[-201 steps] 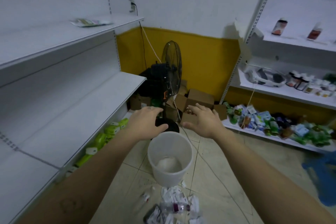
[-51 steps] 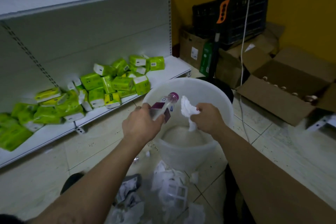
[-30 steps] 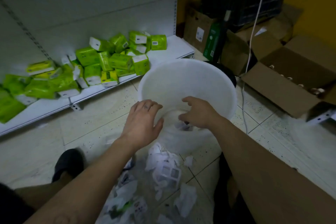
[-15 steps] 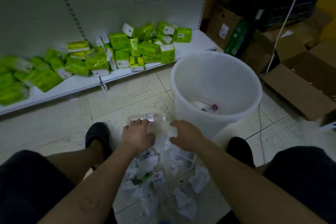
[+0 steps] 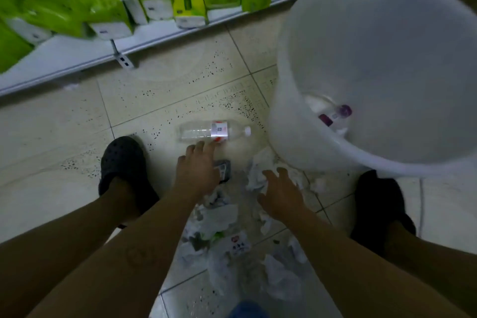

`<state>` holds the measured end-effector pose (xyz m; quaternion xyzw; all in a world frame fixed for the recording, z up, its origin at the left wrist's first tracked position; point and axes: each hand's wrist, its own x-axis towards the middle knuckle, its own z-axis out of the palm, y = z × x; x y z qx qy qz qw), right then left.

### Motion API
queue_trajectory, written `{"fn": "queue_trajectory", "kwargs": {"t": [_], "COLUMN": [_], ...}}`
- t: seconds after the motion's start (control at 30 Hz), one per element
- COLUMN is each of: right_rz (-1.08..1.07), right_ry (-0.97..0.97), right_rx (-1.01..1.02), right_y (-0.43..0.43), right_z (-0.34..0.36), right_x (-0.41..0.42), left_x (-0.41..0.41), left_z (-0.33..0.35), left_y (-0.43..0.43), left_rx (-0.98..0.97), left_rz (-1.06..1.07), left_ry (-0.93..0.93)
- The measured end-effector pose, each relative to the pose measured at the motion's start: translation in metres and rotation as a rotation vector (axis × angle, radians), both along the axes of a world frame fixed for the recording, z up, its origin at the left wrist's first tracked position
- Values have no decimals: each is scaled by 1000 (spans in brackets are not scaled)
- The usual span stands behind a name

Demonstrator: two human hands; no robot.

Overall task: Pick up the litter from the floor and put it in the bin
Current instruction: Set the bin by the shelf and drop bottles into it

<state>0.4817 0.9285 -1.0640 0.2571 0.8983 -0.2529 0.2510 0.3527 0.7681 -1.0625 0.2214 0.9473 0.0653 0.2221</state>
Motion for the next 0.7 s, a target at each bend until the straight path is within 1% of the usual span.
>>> {"fn": "queue_trajectory", "kwargs": {"t": [0.13, 0.23, 0.33, 0.43, 0.53, 0.7], "right_rz": [34, 78, 125, 135, 135, 172], "right_ry": [37, -29, -51, -71, -56, -89], "right_rx": [53, 64, 118, 176, 151, 114], "right_y": [8, 13, 15, 14, 13, 10], "right_z": [-41, -67, -87, -98, -98, -71], "right_x": [-16, -21, -21, -23, -19, -5], "left_x": [-34, -58, -76, -83, -79, -62], "left_z": [-38, -66, -85, -96, -92, -55], "left_y": [13, 18, 20, 14, 5, 0], "left_rx": [-14, -49, -97, -171, -195, -195], "left_rz": [8, 23, 65, 17, -27, -46], "left_ry": [29, 49, 86, 156, 205, 197]}}
